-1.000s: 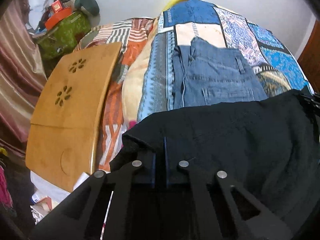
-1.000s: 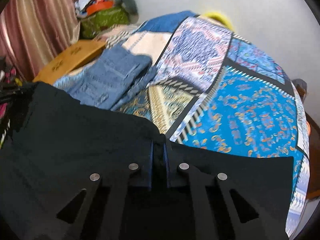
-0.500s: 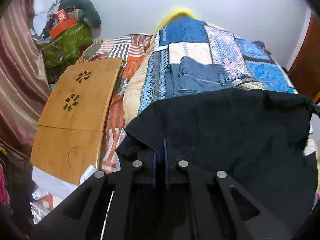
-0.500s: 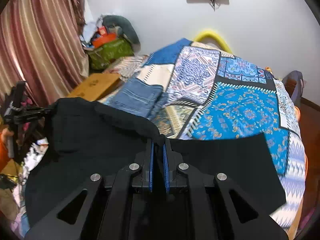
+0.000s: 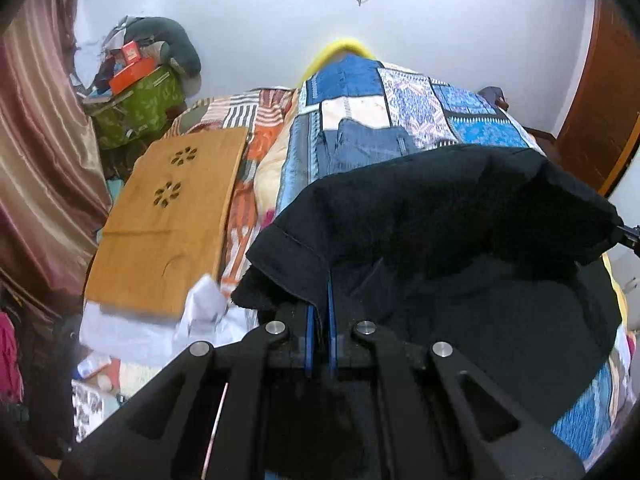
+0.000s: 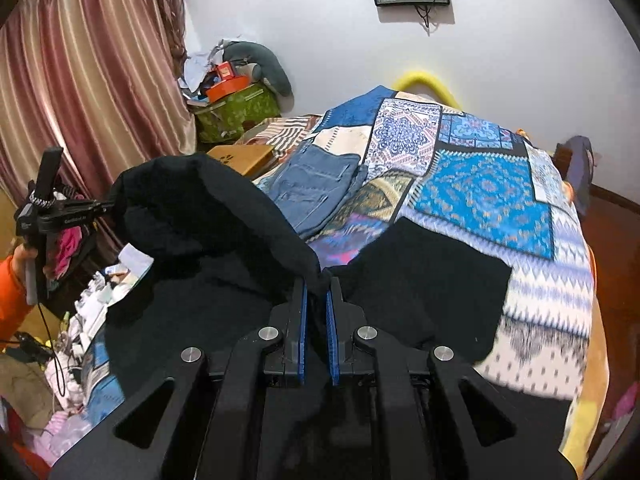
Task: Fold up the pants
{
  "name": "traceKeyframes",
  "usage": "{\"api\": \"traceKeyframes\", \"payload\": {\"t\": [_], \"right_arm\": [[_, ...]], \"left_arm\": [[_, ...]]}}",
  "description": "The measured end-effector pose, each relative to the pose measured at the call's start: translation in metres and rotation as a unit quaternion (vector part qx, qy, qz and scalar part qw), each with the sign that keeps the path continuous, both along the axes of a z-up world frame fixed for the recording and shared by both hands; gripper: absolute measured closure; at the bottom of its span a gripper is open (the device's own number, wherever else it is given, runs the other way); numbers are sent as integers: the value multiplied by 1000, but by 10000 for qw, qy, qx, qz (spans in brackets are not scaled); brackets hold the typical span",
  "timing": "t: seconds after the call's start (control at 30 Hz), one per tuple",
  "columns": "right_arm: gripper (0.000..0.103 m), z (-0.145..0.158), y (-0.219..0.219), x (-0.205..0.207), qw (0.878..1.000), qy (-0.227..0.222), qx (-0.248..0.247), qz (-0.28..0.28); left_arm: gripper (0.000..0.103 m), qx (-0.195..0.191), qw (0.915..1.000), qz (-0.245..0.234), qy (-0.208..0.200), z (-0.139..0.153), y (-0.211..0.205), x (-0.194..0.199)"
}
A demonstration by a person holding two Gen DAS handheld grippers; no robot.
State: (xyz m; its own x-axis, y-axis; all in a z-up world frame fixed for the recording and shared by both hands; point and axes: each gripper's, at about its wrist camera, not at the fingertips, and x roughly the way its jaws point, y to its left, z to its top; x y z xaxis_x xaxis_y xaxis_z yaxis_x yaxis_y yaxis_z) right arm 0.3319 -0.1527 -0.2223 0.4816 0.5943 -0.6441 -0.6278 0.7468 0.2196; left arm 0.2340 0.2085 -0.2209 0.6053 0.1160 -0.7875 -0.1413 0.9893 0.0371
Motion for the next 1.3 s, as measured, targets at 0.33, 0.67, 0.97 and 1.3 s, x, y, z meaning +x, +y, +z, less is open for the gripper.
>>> {"api": "traceKeyframes", "payload": {"t": [0.33,0.67,0.97,1.3], "right_arm": [[95,-36,-12,-61,9994,306,-8,-143],[90,-65,-20,-82,9969,729,-127,-262],[58,-54,-45,-98,9948,663,-463,-625],[52,-18,-50,-74,9946,132,-497,-900]], "left_arm": [[98,97,9999,106,76,-37,-1,-93],[89,-245,9966,397,682,-102,7,-117],[55,210,9927,962,694,-89,26,-138],[35,215,9945,1019,-107,-20,20,-116]]}}
